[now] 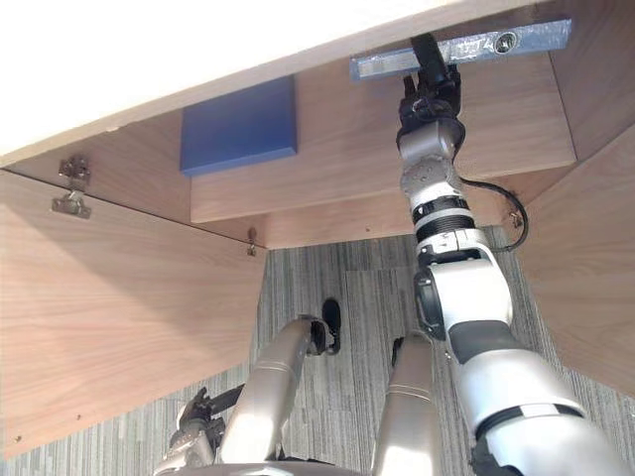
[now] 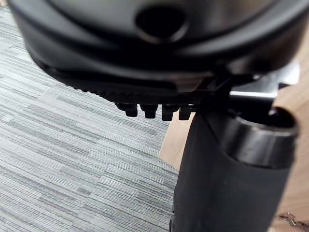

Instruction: Walk over to the cabinet, pick up the folder, carry it to the office cabinet, place the folder inside the office cabinet, then close the office cabinet door

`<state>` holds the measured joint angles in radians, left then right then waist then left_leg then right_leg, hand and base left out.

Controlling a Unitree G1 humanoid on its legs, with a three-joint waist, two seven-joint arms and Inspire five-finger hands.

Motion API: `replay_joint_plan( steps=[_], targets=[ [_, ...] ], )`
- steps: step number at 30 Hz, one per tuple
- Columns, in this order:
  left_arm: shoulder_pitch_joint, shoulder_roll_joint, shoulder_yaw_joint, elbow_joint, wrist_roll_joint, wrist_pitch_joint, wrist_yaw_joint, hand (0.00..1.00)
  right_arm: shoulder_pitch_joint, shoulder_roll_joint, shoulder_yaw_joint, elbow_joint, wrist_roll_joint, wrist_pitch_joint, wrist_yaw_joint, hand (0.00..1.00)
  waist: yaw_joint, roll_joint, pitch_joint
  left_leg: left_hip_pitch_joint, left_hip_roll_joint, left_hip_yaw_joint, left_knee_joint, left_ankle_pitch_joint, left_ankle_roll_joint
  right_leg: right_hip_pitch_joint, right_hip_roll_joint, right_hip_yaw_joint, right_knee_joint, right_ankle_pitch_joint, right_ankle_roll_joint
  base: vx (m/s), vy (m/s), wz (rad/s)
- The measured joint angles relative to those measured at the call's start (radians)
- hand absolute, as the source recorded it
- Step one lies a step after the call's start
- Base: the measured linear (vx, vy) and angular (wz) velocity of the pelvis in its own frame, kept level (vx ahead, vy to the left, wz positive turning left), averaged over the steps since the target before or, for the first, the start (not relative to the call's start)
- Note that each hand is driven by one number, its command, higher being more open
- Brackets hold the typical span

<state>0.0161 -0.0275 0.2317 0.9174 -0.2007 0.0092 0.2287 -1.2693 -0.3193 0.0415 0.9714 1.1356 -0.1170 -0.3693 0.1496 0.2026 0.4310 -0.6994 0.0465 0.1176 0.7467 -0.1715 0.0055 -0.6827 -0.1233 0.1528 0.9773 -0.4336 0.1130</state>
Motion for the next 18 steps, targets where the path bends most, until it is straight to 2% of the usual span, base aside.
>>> replay_joint_plan(
  steps=[6, 8, 13, 18],
  targets=[
    [0.013, 0.023, -0.060, -0.013, -0.002, 0.000, -0.023, 1.00, -0.017, -0.038, 0.198, 0.088, -0.119, 0.099, 0.058, 1.00, 0.001, 0.012, -0.008, 0.006, -0.001, -0.008, 0.000, 0.000, 0.000, 0.014, -0.002, -0.010, -0.006, 0.001, -0.002, 0.03, 0.048, 0.03],
    [0.018, 0.028, -0.071, -0.015, 0.006, 0.000, -0.033, 1.00, -0.016, -0.041, 0.300, 0.134, -0.166, 0.152, 0.109, 1.00, 0.001, 0.014, -0.010, 0.019, 0.002, -0.010, 0.000, -0.001, -0.002, 0.028, 0.000, -0.012, -0.010, 0.001, -0.002, 0.00, 0.048, -0.02],
    [0.023, 0.049, -0.113, -0.039, 0.016, 0.000, -0.073, 1.00, -0.002, -0.051, 0.458, 0.190, -0.254, 0.225, 0.232, 1.00, 0.003, 0.016, -0.014, 0.018, 0.007, -0.010, 0.003, -0.002, -0.003, 0.029, 0.004, -0.013, -0.013, 0.003, -0.004, -0.01, 0.054, -0.03],
    [0.020, 0.066, -0.148, -0.062, 0.036, 0.000, -0.105, 1.00, 0.042, -0.104, 0.572, 0.224, -0.374, 0.227, 0.329, 1.00, 0.004, 0.015, -0.029, 0.021, 0.010, 0.002, 0.004, -0.005, 0.000, 0.029, 0.004, -0.005, -0.021, 0.008, 0.002, 0.02, 0.059, -0.05]
  ],
)
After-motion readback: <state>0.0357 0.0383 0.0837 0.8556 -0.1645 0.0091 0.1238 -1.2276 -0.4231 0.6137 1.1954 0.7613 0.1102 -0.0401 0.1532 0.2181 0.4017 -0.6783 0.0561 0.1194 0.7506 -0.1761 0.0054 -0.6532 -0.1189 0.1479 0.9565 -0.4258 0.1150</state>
